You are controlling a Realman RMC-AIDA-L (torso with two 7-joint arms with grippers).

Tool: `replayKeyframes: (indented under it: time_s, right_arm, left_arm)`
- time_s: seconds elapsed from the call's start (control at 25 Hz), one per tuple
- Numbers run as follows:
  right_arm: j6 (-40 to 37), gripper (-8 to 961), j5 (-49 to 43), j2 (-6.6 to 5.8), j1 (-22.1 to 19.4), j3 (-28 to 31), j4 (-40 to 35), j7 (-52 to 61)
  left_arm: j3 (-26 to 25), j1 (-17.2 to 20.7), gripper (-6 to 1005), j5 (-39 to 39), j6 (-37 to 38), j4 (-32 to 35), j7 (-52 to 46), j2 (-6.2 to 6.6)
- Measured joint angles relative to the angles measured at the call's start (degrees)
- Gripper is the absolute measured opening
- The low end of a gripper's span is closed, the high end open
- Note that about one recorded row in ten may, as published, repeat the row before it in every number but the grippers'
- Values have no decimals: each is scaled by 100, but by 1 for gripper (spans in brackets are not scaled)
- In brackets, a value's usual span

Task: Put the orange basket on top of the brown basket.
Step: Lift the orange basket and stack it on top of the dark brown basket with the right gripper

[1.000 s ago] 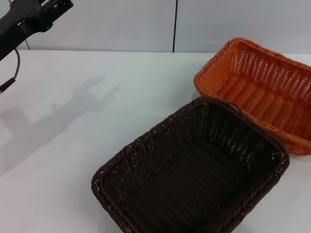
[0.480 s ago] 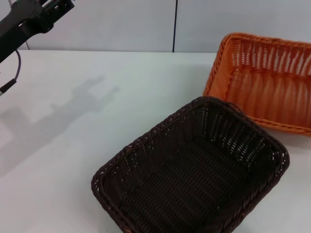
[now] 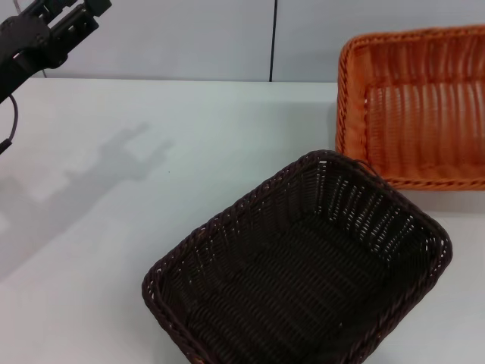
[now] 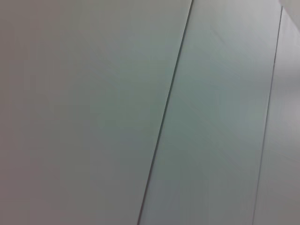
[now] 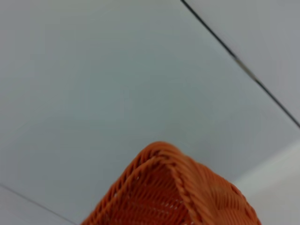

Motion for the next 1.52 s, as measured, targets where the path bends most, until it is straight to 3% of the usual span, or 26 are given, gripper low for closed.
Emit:
replayKeyframes:
  time_s: [0.4,0.68,0.92,1.08,1.36,1.52]
  right_arm:
    - [-172,245,1369,96,-221,332,-63,-935]
    - [-615,245,2099,6,-204,359,124,-1343]
    - [-1200,245,2124,-20,-13,314,154,-1353]
    - [-1763,244,2137,120,146,303,234,-1358]
    - [-2404,244,2174,222,248,291,639,-1487]
    - [-2799,244,2168,354,252,240,929,-1602]
  left_arm:
    - [-19,-118,691,-14,-100,242,44,-46]
    - [-4,-129,691,-87,-168,376,48,-64]
    - [-6,-210,691,-147,-164,526,103,-77]
    - [1,-290,691,-159,-136,602,124,-74]
    - [6,-393,691,-141,43,639,186,-56]
    - [11,-426,691,-133,92,653,183,-40]
